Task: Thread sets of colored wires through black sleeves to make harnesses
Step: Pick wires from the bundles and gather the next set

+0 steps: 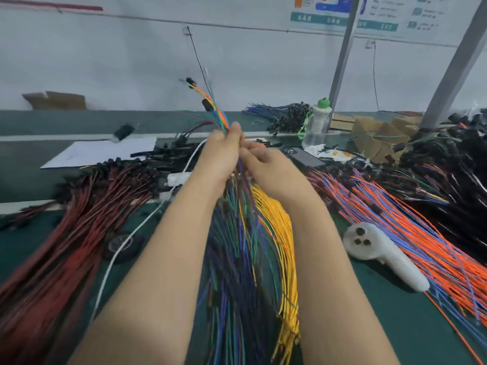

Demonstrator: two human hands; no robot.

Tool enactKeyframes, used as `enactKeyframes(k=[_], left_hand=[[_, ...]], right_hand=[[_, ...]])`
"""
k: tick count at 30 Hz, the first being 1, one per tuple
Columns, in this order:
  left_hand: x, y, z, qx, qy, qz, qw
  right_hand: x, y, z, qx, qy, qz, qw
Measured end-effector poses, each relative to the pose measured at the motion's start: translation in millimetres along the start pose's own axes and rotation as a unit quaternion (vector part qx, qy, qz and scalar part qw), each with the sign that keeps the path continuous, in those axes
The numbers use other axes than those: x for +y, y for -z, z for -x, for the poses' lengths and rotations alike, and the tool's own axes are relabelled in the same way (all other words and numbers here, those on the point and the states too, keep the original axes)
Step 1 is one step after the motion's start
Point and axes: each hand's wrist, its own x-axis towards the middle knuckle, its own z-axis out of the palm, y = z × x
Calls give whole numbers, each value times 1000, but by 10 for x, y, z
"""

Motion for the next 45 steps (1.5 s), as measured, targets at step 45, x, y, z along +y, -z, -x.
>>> enactKeyframes(k=[45], left_hand=[[-864, 622, 713, -237, 215, 46, 946]], right_hand=[[419, -393, 195, 176, -117, -620, 756]])
